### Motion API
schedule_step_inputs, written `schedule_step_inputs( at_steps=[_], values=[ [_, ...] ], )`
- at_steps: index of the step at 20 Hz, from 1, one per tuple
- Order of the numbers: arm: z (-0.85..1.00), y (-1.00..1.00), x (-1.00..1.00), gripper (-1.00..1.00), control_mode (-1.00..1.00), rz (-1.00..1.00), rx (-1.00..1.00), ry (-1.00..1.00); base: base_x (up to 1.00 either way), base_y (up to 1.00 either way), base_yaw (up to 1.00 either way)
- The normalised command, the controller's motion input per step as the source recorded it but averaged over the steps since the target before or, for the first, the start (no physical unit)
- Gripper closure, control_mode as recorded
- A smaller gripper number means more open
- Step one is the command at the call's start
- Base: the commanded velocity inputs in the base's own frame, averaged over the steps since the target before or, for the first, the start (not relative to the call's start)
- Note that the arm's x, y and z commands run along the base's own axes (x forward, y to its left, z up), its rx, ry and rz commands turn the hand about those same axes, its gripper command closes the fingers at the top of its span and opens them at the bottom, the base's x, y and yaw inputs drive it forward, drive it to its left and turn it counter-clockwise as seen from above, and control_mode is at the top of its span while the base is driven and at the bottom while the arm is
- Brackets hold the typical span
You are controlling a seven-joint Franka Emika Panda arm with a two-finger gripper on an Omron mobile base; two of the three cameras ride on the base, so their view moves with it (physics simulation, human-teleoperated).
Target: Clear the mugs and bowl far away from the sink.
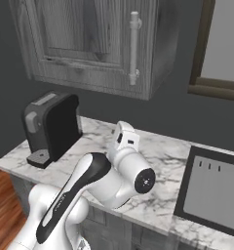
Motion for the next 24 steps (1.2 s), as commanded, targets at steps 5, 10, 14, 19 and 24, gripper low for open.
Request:
schedule_step_inputs(
  at_steps=[5,10,14,19,24],
  values=[
    [0.0,0.0,0.0,-1.0,1.0,0.0,0.0,0.0,0.42,0.0,-0.21],
    [0.0,0.0,0.0,-1.0,1.0,0.0,0.0,0.0,0.15,0.0,-0.11],
    [0.0,0.0,0.0,-1.0,1.0,0.0,0.0,0.0,0.0,0.0,0.0],
    [0.0,0.0,0.0,-1.0,1.0,0.0,0.0,0.0,0.0,0.0,0.0],
    [0.0,0.0,0.0,-1.0,1.0,0.0,0.0,0.0,0.01,0.0,0.0]
  ],
)
